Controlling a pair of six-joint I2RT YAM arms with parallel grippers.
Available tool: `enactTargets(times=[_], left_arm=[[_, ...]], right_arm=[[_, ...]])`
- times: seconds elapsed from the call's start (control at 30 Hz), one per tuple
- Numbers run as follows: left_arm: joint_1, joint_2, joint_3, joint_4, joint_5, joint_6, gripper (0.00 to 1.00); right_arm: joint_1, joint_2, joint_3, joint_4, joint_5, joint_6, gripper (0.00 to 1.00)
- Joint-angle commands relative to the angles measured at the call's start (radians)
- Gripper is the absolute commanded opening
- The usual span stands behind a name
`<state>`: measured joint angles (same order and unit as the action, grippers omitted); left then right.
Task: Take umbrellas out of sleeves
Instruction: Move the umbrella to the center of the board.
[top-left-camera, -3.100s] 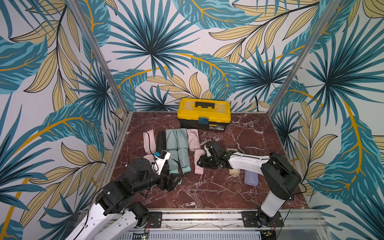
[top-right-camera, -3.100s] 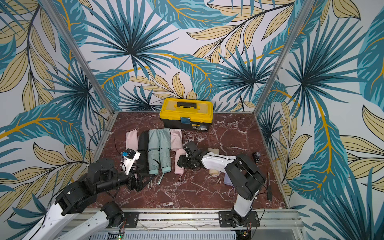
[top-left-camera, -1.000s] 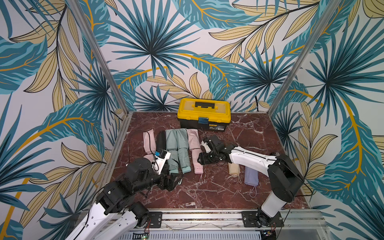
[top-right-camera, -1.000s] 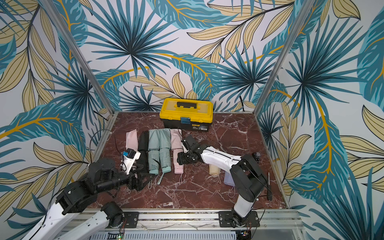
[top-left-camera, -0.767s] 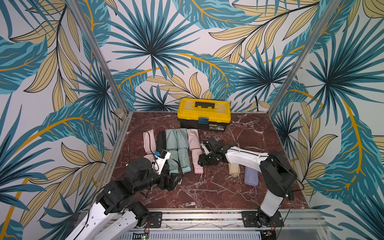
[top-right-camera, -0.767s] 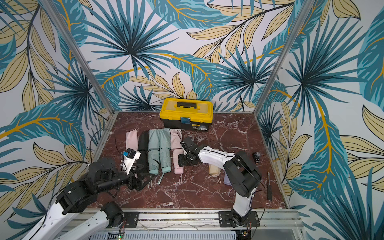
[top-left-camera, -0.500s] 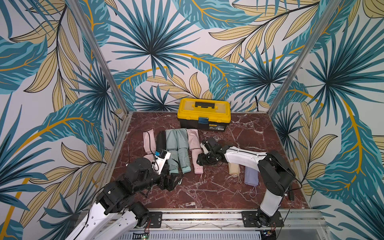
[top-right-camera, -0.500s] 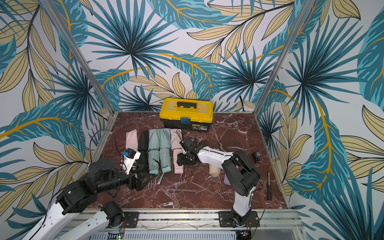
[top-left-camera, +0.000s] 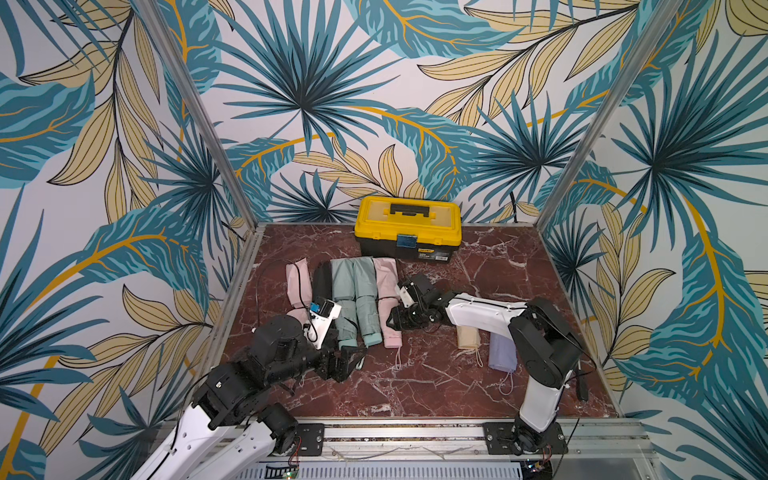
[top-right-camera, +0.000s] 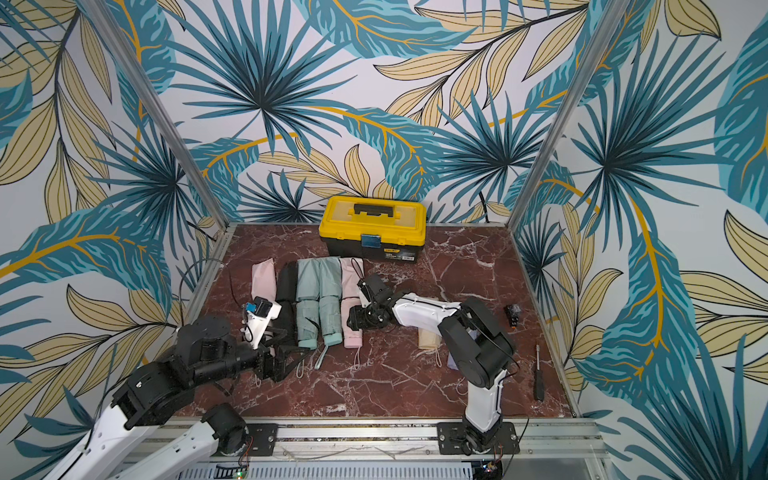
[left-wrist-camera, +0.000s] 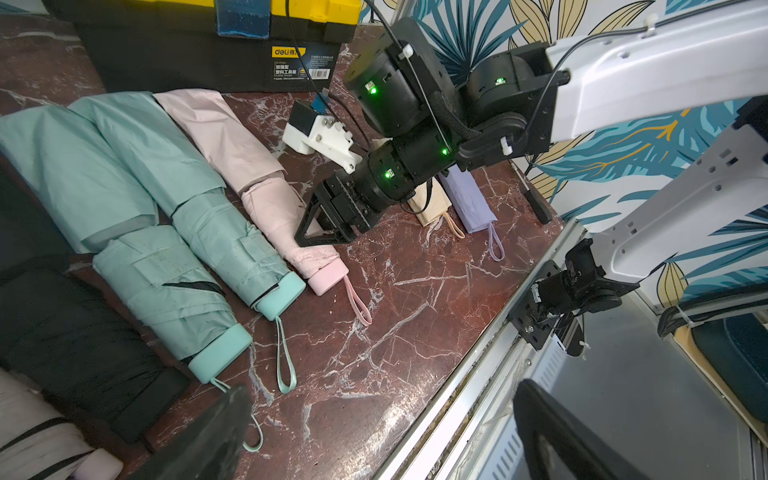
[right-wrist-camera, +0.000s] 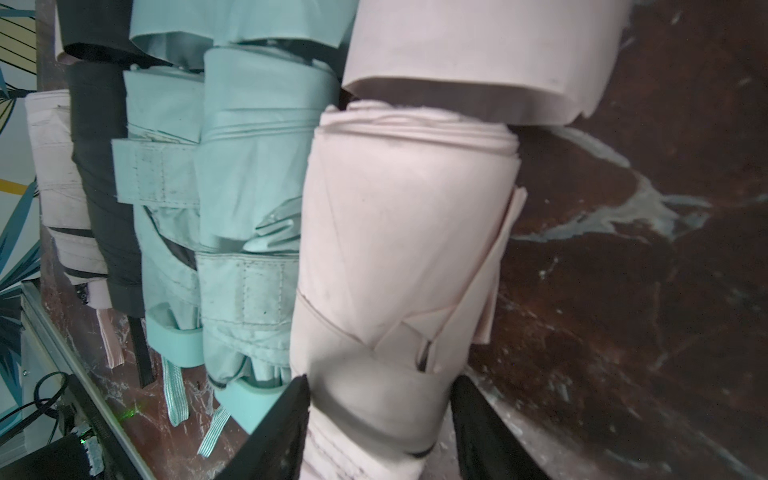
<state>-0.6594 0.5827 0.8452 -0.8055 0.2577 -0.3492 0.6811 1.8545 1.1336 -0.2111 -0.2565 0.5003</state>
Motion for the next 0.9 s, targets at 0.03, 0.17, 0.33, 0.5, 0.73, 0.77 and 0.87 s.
enactTargets(times=[0.03, 0.17, 0.33, 0.5, 0.73, 0.77, 0.87], left_arm=[[0.005, -0.004, 0.015, -0.006, -0.006, -0.001, 1.0], [0.005, -0.006, 0.015, -0.006, -0.007, -0.001, 1.0], [0.005, -0.008, 0.015, -0.006, -0.014, -0.002, 1.0], [0.006, 0.02, 0.014, -0.005, -0.02, -0.002, 1.0], [-0.011, 0.161, 0.06, -0.003, -0.011, 0.036, 1.0], [-0.015, 0.183, 0.073, -0.003, -0.007, 0.048, 1.0], [-0.022, 0.241, 0.072, 0.084, 0.017, 0.018, 1.0]], right_arm=[[0.002, 0.006, 0.014, 0.023, -0.015, -0.012, 0.56], [0.002, -0.027, -0.001, 0.015, 0.035, -0.008, 0.56], [0.002, -0.187, -0.06, -0.086, 0.191, 0.008, 0.6], [-0.003, -0.361, -0.124, -0.245, 0.343, 0.048, 0.66], [-0.079, -0.56, -0.227, -0.412, 0.376, 0.092, 0.69], [-0.106, -0.576, -0.244, -0.422, 0.371, 0.088, 0.7], [-0.196, -0.586, -0.285, -0.418, 0.329, 0.076, 0.7]])
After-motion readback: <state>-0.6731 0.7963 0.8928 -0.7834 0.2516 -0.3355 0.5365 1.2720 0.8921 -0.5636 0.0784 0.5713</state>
